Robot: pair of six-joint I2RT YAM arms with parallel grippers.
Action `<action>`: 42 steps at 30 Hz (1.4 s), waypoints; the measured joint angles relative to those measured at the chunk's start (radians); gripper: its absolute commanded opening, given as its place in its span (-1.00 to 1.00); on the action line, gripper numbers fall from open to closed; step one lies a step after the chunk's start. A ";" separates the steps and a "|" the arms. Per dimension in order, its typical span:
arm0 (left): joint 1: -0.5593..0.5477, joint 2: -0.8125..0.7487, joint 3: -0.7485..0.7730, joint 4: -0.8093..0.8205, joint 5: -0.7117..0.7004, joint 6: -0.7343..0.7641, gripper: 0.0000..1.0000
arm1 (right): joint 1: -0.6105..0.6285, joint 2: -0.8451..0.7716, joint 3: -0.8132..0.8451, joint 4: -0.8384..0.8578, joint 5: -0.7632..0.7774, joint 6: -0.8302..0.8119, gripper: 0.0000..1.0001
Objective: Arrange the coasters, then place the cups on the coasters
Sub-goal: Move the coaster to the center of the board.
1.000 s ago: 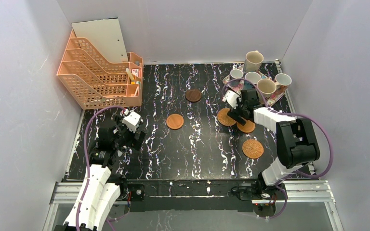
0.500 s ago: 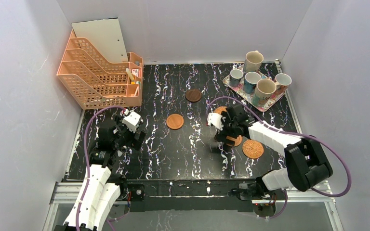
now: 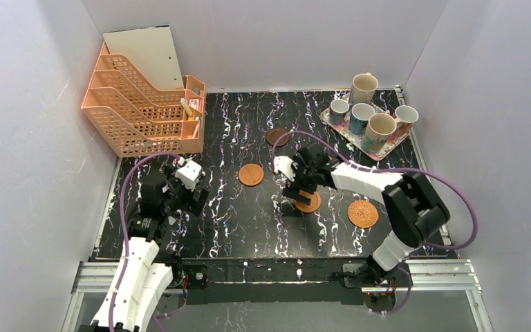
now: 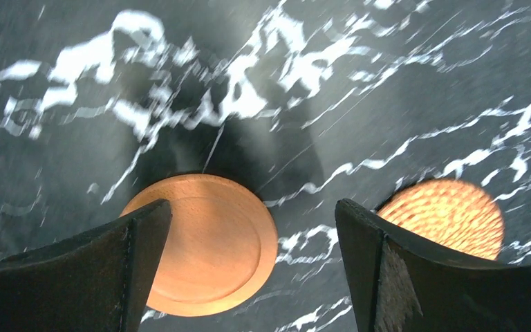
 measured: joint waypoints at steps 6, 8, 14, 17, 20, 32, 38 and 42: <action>0.000 0.000 0.000 0.000 0.000 0.000 0.95 | -0.023 0.123 0.101 0.138 0.025 0.101 0.97; 0.000 0.000 0.000 0.000 -0.001 0.000 0.95 | -0.060 0.150 0.121 0.171 0.024 0.137 0.97; 0.002 0.001 0.000 0.000 0.000 0.000 0.95 | -0.209 0.179 0.126 0.248 0.018 0.205 0.97; 0.004 0.003 0.000 0.000 0.000 0.000 0.95 | -0.257 0.182 0.118 0.277 0.010 0.226 0.97; 0.004 0.007 0.000 0.000 0.000 0.000 0.95 | -0.268 0.191 0.115 0.309 0.011 0.248 0.97; 0.005 0.008 0.000 0.000 0.000 0.000 0.95 | -0.265 0.241 0.130 0.452 0.095 0.294 0.97; 0.005 0.008 0.000 0.000 0.000 0.000 0.95 | -0.270 0.197 0.086 0.438 0.125 0.248 0.97; 0.005 0.007 0.000 0.000 0.000 0.000 0.96 | -0.269 0.169 0.056 0.434 0.142 0.211 0.97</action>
